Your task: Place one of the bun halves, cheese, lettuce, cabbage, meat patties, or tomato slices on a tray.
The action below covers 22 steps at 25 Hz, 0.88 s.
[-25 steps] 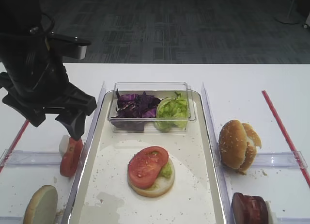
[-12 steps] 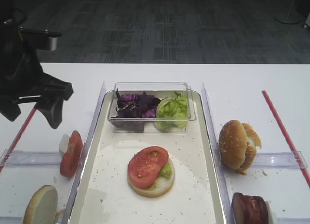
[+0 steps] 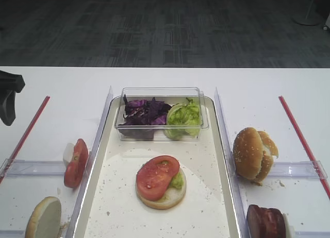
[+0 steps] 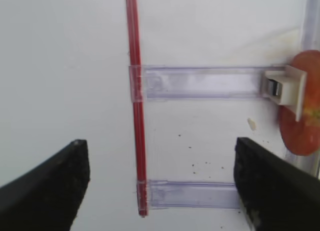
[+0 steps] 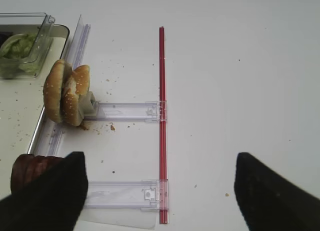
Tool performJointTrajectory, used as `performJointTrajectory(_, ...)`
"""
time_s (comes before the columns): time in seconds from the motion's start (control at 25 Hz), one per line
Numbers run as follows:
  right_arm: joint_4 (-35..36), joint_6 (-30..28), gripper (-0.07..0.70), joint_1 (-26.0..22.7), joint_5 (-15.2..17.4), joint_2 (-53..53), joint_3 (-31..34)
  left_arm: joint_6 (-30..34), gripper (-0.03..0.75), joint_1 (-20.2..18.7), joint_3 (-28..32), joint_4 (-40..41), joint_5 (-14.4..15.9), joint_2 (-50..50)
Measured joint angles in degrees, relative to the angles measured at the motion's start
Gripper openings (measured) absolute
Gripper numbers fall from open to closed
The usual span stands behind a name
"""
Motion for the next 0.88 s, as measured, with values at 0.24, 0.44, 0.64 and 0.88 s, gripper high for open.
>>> performJointTrajectory(0.24, 0.00, 0.00, 0.615, 0.00, 0.00, 0.00, 0.00, 0.88, 0.545, 1.42, 0.00, 0.25, 0.10, 0.00)
performJointTrajectory(0.44, 0.00, 0.00, 0.615, 0.00, 0.00, 0.00, 0.00, 1.09, 0.545, 1.42, 0.39, 0.35, 0.10, -1.44)
performJointTrajectory(0.64, 0.00, 0.00, 0.615, 0.00, 0.00, 0.00, 0.00, 0.71, 0.545, 1.42, 4.48, 0.37, 0.10, -7.83)
performJointTrajectory(0.88, 0.00, 0.00, 0.615, 0.00, 0.00, 0.00, 0.00, -0.31, 0.545, 1.42, 14.87, 0.47, 0.22, -18.49)
